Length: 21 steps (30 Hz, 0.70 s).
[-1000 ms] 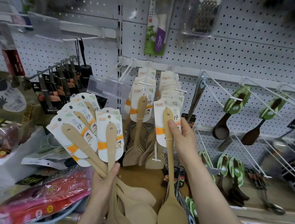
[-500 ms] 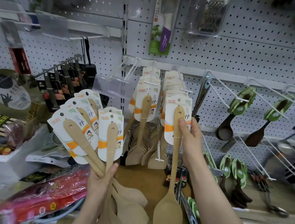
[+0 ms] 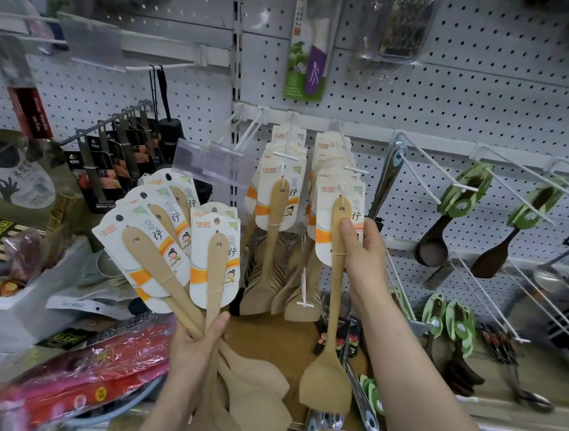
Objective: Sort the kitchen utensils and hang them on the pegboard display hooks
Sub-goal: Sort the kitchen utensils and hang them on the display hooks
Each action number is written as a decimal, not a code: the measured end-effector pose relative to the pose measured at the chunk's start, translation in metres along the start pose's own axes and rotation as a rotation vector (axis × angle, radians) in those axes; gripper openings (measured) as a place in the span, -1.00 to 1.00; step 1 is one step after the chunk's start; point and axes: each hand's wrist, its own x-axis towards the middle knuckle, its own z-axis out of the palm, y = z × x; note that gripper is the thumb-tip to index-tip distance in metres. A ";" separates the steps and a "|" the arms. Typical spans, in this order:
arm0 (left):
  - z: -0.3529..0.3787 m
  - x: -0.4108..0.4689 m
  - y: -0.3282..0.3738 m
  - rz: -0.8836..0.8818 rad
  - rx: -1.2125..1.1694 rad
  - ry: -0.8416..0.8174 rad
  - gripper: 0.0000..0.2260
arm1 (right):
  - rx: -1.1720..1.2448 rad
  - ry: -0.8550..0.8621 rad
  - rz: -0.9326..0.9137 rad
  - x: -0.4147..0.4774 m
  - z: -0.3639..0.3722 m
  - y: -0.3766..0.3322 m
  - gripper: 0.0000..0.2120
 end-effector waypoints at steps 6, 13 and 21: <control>0.002 0.001 -0.004 -0.015 -0.061 -0.006 -0.78 | 0.132 -0.034 0.167 0.010 0.023 0.007 -0.91; 0.006 -0.006 0.002 0.007 -0.058 -0.030 -0.84 | 0.022 0.046 0.098 0.020 0.028 0.013 -0.97; 0.016 -0.010 -0.002 -0.057 -0.058 -0.093 -0.68 | -0.279 0.373 0.067 0.010 0.027 0.018 -0.65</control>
